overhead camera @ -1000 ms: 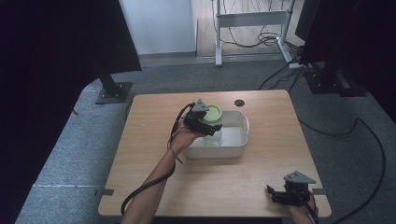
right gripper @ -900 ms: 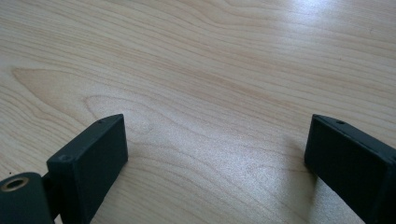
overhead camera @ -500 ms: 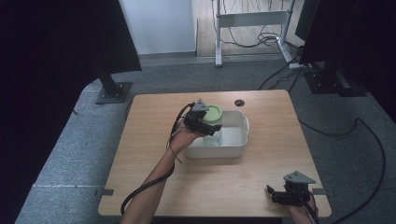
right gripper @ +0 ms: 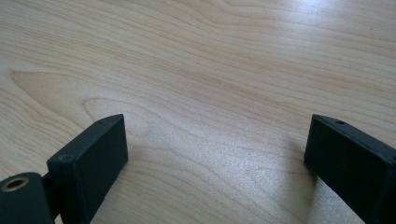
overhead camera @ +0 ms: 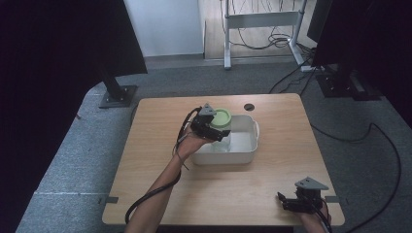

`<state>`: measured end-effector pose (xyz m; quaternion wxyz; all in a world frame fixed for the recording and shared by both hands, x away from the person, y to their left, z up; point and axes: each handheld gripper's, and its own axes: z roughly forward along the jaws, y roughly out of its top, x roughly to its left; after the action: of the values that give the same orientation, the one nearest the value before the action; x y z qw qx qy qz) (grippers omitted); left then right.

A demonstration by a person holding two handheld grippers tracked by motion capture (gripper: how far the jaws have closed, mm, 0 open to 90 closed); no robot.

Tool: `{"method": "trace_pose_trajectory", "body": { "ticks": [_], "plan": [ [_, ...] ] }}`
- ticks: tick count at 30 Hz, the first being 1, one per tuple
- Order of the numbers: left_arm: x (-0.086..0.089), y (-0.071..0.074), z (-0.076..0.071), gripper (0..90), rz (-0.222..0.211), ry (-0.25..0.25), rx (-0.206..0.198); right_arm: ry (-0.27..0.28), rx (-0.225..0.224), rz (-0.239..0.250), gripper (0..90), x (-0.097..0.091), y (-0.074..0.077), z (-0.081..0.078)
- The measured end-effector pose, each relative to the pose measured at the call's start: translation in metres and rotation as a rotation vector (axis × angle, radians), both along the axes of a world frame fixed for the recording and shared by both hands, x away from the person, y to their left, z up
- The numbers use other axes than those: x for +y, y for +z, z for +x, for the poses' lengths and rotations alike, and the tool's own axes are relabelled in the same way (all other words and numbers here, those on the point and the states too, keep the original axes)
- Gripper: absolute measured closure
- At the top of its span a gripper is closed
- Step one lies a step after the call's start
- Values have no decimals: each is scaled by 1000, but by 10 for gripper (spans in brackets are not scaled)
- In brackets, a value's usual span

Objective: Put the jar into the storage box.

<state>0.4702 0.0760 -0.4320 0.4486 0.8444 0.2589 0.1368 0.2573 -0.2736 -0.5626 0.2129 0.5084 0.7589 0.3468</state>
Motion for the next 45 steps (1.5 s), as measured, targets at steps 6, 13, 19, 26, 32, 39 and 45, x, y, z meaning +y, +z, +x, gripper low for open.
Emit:
{"method": "trace_pose_trajectory", "body": {
  "ticks": [6, 13, 19, 26, 32, 39, 45],
  "plan": [
    [4, 1, -3, 62, -18, -7, -6, -10, 12, 9, 57, -1, 1, 2],
    [5, 3, -8, 58, -14, -2, -15, -21, 21, 4, 57, -1, 2, 7],
    [8, 7, -10, 53, -19, -3, -18, -26, 20, -15, 57, 1, 2, 10],
    [11, 9, -13, 42, -24, 2, -16, -26, 20, -18, 56, 1, 2, 10],
    [15, 11, -17, 42, -26, -3, -19, -25, 19, -18, 56, 1, 2, 10],
    [19, 12, -23, 35, -29, -4, -19, -25, 19, -18, 55, 1, 2, 10],
    [23, 13, -27, 35, -30, -2, -21, -25, 19, -18, 55, 1, 2, 10]
  ]
}}
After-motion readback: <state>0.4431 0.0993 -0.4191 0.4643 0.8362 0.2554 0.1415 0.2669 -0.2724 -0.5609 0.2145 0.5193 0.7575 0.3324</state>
